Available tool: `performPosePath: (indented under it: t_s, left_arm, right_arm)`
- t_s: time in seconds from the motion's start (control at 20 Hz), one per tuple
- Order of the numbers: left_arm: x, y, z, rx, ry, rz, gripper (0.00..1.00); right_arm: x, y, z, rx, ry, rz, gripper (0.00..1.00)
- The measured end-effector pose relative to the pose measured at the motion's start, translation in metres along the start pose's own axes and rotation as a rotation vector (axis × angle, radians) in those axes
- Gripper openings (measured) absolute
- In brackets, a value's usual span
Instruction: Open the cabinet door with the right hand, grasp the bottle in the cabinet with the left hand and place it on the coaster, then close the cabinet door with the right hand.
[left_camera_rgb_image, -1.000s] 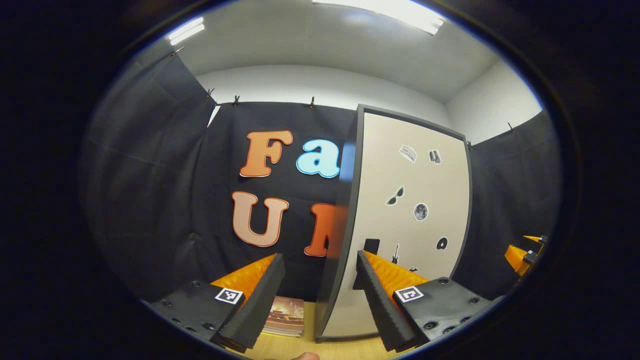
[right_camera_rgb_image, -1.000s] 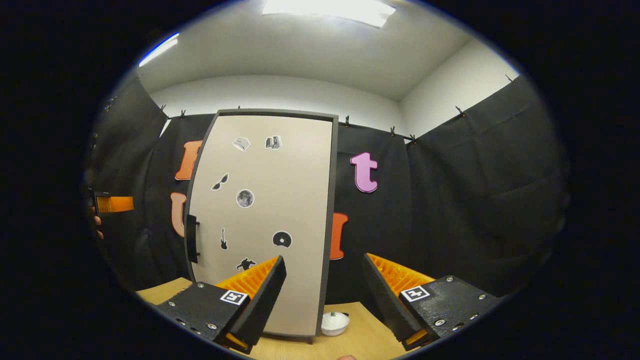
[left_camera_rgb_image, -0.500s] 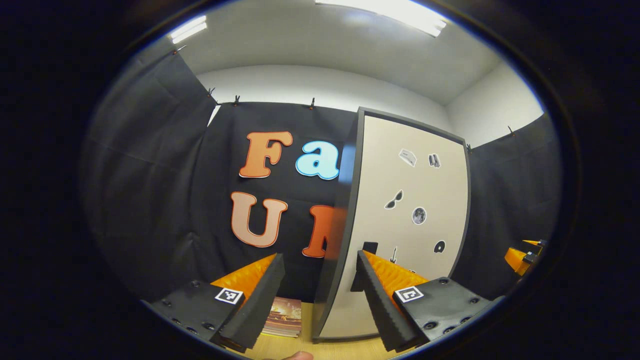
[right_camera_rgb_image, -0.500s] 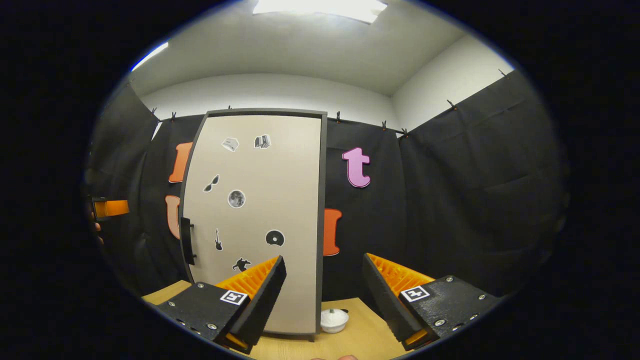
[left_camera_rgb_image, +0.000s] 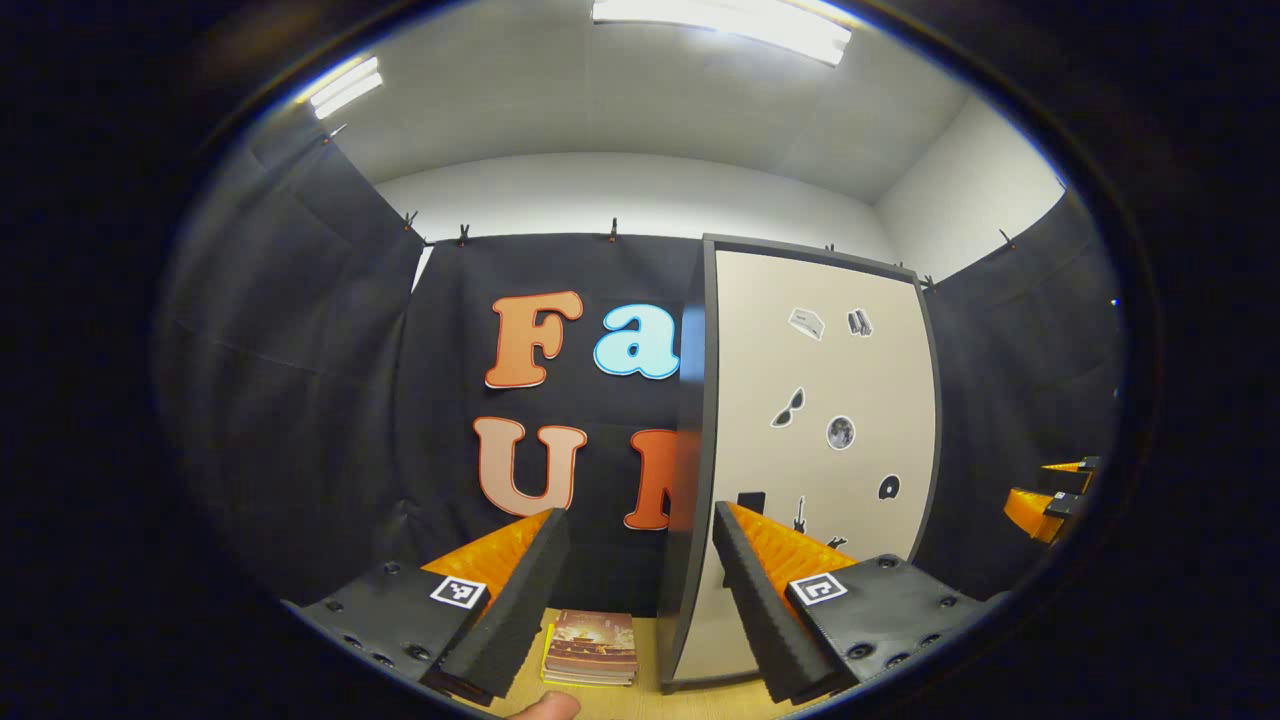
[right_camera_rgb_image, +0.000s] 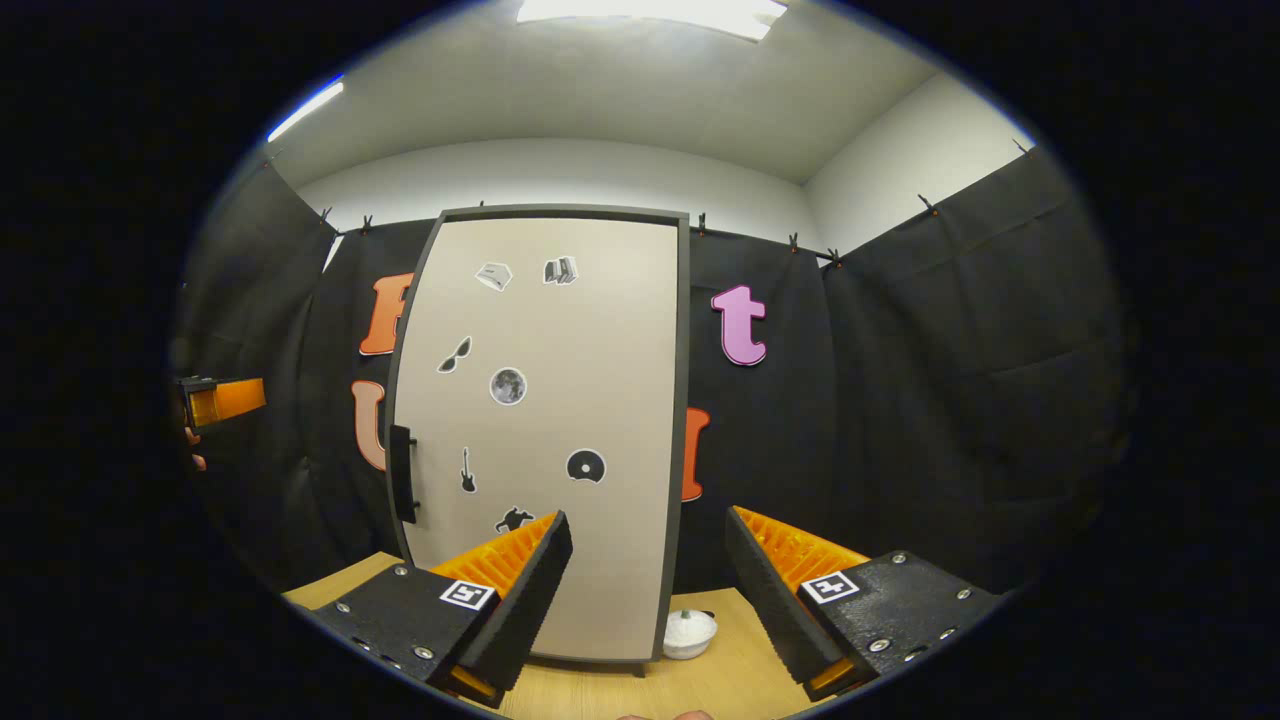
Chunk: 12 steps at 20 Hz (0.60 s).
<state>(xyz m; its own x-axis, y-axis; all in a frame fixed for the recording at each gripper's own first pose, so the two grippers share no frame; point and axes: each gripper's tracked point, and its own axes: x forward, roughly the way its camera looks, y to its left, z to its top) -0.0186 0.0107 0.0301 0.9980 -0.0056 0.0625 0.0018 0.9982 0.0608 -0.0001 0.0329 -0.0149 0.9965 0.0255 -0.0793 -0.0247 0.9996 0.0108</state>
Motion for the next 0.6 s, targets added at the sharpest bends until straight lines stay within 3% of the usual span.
performPosePath:
  t_s: [0.3, 0.6]
  left_arm:
    - [-0.018, 0.038, -0.014, -0.01, 0.036, 0.046, 0.95]
    - [-0.038, 0.089, -0.031, -0.029, 0.076, 0.131, 0.95]
  right_arm:
    - [0.024, 0.05, -0.009, 0.05, 0.034, 0.08, 0.95]
    - [0.053, 0.14, -0.02, 0.089, 0.084, 0.214, 0.96]
